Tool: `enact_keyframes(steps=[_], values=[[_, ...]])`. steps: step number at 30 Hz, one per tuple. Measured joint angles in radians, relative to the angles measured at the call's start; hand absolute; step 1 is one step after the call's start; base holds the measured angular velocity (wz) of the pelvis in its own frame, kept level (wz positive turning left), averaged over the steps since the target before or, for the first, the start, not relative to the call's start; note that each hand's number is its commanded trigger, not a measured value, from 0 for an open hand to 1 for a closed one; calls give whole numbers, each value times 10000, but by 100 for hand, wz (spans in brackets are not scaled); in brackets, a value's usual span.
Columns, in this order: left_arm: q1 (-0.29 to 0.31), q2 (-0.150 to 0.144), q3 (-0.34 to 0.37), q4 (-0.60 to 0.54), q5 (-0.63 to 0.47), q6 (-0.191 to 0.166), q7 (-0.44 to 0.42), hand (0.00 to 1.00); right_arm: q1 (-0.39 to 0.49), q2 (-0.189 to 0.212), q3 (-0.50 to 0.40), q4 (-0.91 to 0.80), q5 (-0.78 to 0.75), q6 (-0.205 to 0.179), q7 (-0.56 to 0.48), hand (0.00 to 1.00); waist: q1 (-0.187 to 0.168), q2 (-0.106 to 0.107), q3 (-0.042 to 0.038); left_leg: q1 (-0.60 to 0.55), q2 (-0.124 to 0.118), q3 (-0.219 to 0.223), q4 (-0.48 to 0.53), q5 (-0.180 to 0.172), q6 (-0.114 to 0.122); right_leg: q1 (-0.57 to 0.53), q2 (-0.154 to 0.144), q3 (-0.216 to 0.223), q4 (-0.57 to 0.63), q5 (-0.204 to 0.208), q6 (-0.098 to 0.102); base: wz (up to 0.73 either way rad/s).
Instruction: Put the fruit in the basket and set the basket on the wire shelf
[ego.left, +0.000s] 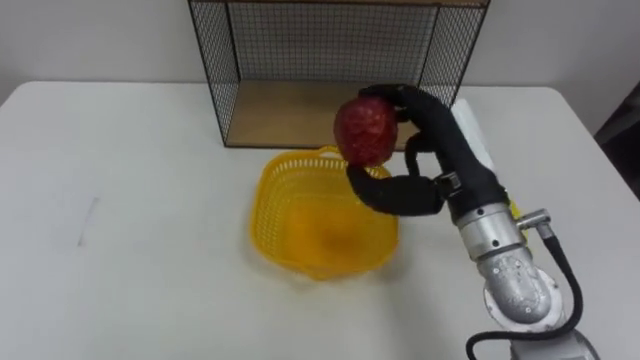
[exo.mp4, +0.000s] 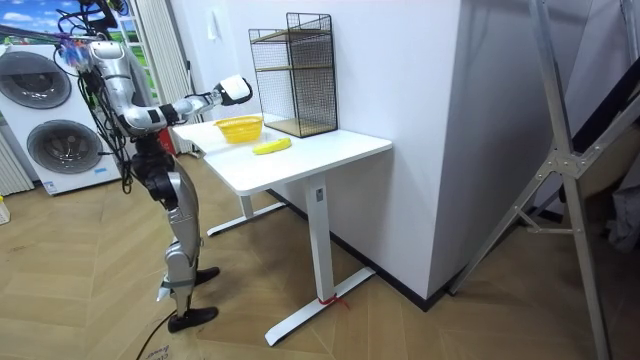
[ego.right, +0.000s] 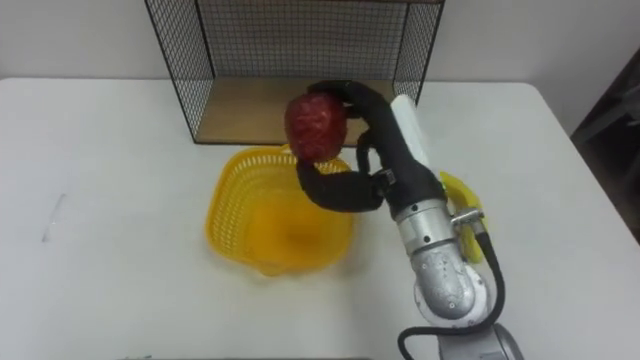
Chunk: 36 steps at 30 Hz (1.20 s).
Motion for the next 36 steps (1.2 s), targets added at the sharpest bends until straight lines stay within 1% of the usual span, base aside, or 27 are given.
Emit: enact_keyframes(steps=[1,2,4,6,10,16,21,27,31,36], values=[[-32,0,-13,-2,5,-11,-11,0,-32,-26,141,1,-150,11,196,15,17,-14,10,-5,0,-10,0,-1,-1,2,1,1,-3,0,0,3],[-67,0,-12,-2,4,-11,-13,0,-56,-39,211,0,-174,11,337,0,23,-11,16,-12,-1,-21,-1,-1,-1,5,3,-5,-6,0,0,4],[-93,0,-36,-3,6,-8,-37,0,-95,-60,334,1,-199,14,836,0,124,5,42,-21,-3,-53,-2,-2,-2,17,8,-10,-8,0,0,4],[-126,-1,-71,-5,6,10,-74,0,-92,-125,405,1,-192,54,1049,0,186,26,58,-42,-3,-103,4,-2,-3,17,15,10,-12,0,0,3],[-232,-20,-75,-55,8,45,-203,0,-87,-172,584,55,-232,308,1397,0,217,30,57,-255,4,-175,131,1,-9,-128,38,8,2,2,-4,6],[-265,-45,-91,-144,12,113,-190,0,-70,-160,606,72,-425,702,1902,0,220,45,66,-344,3,-192,189,0,-5,-161,42,-7,13,14,-24,0],[-291,-60,-93,-233,11,200,-190,0,-70,-141,606,72,-629,878,2109,0,220,45,62,-352,3,-193,191,-1,-4,-163,43,-3,29,15,-24,0],[-298,-61,-92,-349,14,243,-186,0,-70,-105,601,72,-970,881,2263,0,212,72,46,-355,4,-196,198,0,-3,-168,43,9,31,15,-25,0],[-300,-61,-92,-413,14,245,-156,0,-70,-100,600,71,-976,883,2353,0,213,115,1,-348,3,-196,199,1,-2,-168,43,14,32,15,-25,0],[-303,-57,-92,-427,16,243,-132,0,-70,-97,598,71,-929,884,2344,0,212,132,-9,-328,4,-200,189,2,-2,-166,45,18,32,15,-25,0]])
